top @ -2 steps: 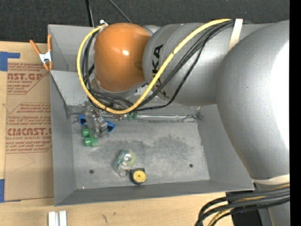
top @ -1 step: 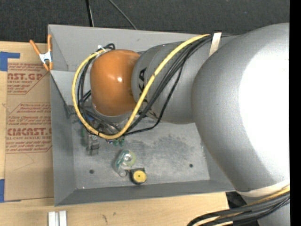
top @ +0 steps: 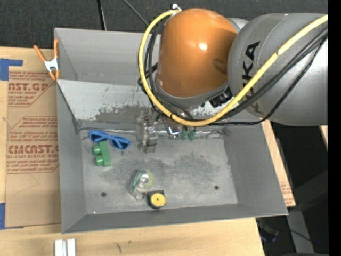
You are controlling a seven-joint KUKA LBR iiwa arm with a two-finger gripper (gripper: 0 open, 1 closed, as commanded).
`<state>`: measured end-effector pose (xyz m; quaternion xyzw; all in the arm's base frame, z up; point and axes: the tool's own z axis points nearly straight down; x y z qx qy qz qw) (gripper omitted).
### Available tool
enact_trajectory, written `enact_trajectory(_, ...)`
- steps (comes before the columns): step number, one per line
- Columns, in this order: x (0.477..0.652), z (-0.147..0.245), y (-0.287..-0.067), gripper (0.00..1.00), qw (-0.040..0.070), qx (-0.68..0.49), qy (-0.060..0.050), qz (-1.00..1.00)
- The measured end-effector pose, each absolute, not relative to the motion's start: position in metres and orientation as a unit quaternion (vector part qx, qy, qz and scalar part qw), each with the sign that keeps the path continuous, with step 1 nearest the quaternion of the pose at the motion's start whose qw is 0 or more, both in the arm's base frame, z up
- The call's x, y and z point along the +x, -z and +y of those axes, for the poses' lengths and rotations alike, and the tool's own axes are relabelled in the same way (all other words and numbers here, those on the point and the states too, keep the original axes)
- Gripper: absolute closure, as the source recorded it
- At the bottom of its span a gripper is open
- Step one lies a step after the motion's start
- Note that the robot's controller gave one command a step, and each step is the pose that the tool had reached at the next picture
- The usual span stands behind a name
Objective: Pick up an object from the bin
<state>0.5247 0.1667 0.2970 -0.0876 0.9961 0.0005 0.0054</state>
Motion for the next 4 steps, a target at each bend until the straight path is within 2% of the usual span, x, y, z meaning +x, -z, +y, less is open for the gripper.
enact_trajectory(1, 0.527, 0.219, -0.174, 1.0, -0.002, 0.107, 0.0, 0.994)
enact_trajectory(2, 0.565, 0.246, -0.172, 1.0, 0.002, 0.13, -0.001, 0.992)
enact_trajectory(3, 0.579, 0.224, -0.232, 1.0, 0.004, 0.119, -0.002, 0.993)
enact_trajectory(4, 0.57, 0.181, -0.139, 1.0, -0.003, 0.17, 0.002, 0.985)
